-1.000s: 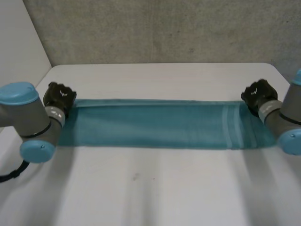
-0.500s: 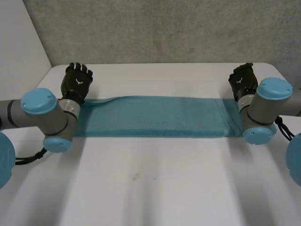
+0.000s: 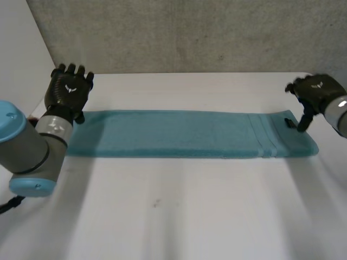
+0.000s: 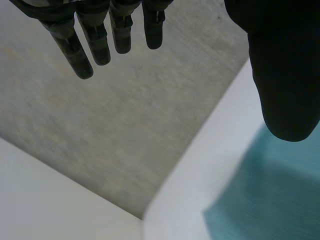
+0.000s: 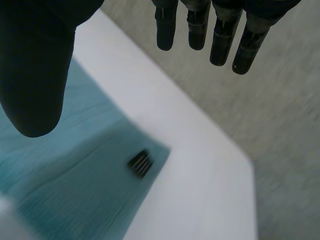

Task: Fold the laundry

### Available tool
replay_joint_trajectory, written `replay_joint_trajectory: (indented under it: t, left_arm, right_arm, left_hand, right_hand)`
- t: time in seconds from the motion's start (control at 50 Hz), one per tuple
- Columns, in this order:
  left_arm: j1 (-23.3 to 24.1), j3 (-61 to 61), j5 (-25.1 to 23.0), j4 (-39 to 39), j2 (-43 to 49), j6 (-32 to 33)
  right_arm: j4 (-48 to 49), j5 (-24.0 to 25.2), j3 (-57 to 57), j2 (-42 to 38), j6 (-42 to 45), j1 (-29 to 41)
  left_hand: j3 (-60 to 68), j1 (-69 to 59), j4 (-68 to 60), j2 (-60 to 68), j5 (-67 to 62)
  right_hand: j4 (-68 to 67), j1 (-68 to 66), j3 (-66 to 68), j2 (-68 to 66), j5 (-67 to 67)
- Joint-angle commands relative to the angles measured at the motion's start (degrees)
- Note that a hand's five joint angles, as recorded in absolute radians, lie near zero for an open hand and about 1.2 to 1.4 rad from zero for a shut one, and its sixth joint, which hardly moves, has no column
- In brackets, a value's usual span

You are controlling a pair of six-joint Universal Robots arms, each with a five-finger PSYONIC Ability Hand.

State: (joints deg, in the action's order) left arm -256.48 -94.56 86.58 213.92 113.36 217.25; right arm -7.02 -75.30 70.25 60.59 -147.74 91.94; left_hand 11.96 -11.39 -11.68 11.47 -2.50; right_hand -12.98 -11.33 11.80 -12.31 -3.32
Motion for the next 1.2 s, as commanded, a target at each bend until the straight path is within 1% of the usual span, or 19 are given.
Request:
replay_joint_trajectory:
  t: [0.02,0.08,0.2,0.24,0.32,0.4,0.56,0.58,0.6,0.62,0.66,0.8,0.84,0.88,0.96,0.98,1.06,1.12,1.2]
  left_arm:
    - [-3.2,-1.0,-0.2,-9.6,-1.1,-6.8]
    - [-3.4,-1.2,-0.5,-11.0,-1.2,-7.2]
    - [-3.6,-1.7,-1.4,-11.3,-1.1,-7.3]
    - [-3.6,-1.8,-1.4,-11.3,-1.1,-7.4]
    - [-3.5,-2.2,-1.4,-11.3,-1.1,-7.4]
    - [-2.9,-2.6,-1.3,-11.3,-1.1,-7.4]
    - [-2.6,-2.9,-1.4,-11.1,-1.2,-7.4]
    - [-2.6,-2.9,-1.3,-11.1,-1.2,-7.4]
    - [-2.5,-2.9,-1.3,-11.1,-1.3,-7.4]
    - [-2.6,-2.9,-1.3,-11.1,-1.2,-7.4]
    - [-2.6,-2.9,-1.3,-11.1,-1.3,-7.4]
    - [-2.7,-2.9,-1.3,-11.0,-1.4,-7.4]
    - [-2.7,-2.9,-1.2,-11.1,-1.5,-7.4]
    - [-2.7,-3.0,-1.2,-11.1,-1.7,-7.4]
    - [-3.0,-3.7,-1.3,-11.0,-3.0,-7.4]
    - [-3.1,-3.8,-1.3,-11.0,-3.3,-7.4]
    - [-3.2,-4.0,-1.3,-11.0,-3.8,-7.4]
    - [-3.2,-4.1,-1.3,-11.0,-4.0,-7.4]
    - [-3.2,-4.1,-1.1,-11.1,-4.6,-7.4]
  right_arm:
    - [-3.9,3.7,2.5,-1.4,0.0,-6.3]
    - [-3.9,5.3,2.2,-5.1,0.2,-7.7]
    - [-3.8,8.1,1.0,-9.8,1.0,-9.9]
    - [-3.9,9.6,0.1,-12.1,1.8,-10.7]
    - [-3.4,9.9,-0.6,-13.8,2.2,-10.8]
    - [-1.3,10.1,-1.3,-14.4,2.1,-11.2]
    - [-0.3,10.1,-1.5,-14.9,2.2,-11.3]
    - [-0.1,10.0,-1.6,-15.2,2.2,-11.3]
    - [-0.1,10.0,-1.6,-15.2,2.2,-11.3]
    - [0.3,10.0,-1.9,-15.4,2.2,-11.3]
    - [0.5,9.9,-2.0,-15.4,2.2,-11.3]
    - [1.8,9.2,-2.1,-15.4,2.2,-12.8]
    - [2.1,8.2,-2.8,-15.4,2.2,-14.4]
    - [2.5,6.9,-3.5,-15.5,2.5,-15.3]
    - [3.0,2.2,-5.9,-15.4,5.3,-19.2]
    - [2.6,0.3,-6.9,-15.2,7.6,-21.1]
    - [2.5,-2.7,-9.2,-14.8,14.1,-23.3]
    - [2.5,-2.7,-10.0,-14.4,14.9,-22.8]
    - [2.5,-2.5,-11.2,-12.0,12.4,-19.2]
  left_hand:
    - [-2.0,1.4,1.7,-1.5,2.5]
    - [-2.0,1.4,1.7,-1.5,2.5]
    - [-2.0,1.4,1.7,-1.5,2.5]
    - [-2.0,1.4,1.7,-1.5,2.5]
    - [-2.0,1.4,1.7,-1.5,2.5]
    - [-2.0,1.4,1.7,-1.5,2.5]
    - [-2.0,1.4,1.7,-1.5,2.5]
    - [-2.0,1.4,1.7,-1.5,2.5]
    - [-2.0,1.4,1.7,-1.5,2.5]
    - [-2.0,1.4,1.7,-1.5,2.5]
    - [-2.0,1.4,1.7,-1.5,2.5]
    - [-2.0,1.4,1.7,-1.5,2.5]
    - [-2.0,1.4,1.7,-1.5,2.5]
    - [-2.0,1.4,1.7,-1.5,2.5]
    - [-2.0,1.4,1.7,-1.5,2.5]
    - [-2.0,1.4,1.7,-1.5,2.5]
    - [-2.0,1.4,1.7,-1.5,2.5]
    - [-2.0,1.4,1.7,-1.5,2.5]
    - [-2.0,1.4,1.7,-1.5,2.5]
  right_hand:
    - [-4.8,-6.5,6.0,-5.5,-4.5]
    - [-12.2,-13.9,13.4,-12.9,-11.9]
    - [-20.3,-22.0,21.5,-21.0,-20.0]
    - [-25.3,-27.0,26.5,-26.0,-25.0]
    - [-28.5,-30.2,29.7,-29.2,-28.2]
    - [-36.1,-37.7,37.3,-36.8,-35.8]
    - [-40.5,-42.1,41.7,-41.2,-40.1]
    - [-48.2,-49.8,49.3,-48.8,-47.8]
    - [-48.2,-49.9,49.4,-48.9,-47.9]
    - [-63.4,-65.0,64.6,-64.1,-63.1]
    - [-67.0,-68.6,68.2,-67.7,-66.6]
    - [-67.0,-68.7,68.2,-67.7,-66.7]
    - [-67.0,-68.7,68.2,-67.7,-66.7]
    - [-67.0,-68.7,68.2,-67.7,-66.7]
    - [-67.0,-68.7,68.2,-67.7,-66.7]
    - [-67.0,-68.7,68.2,-67.7,-66.7]
    - [-67.0,-68.7,68.2,-67.7,-66.7]
    - [-67.0,-68.7,68.2,-67.7,-66.7]
    - [-67.0,-68.7,68.2,-67.7,-66.7]
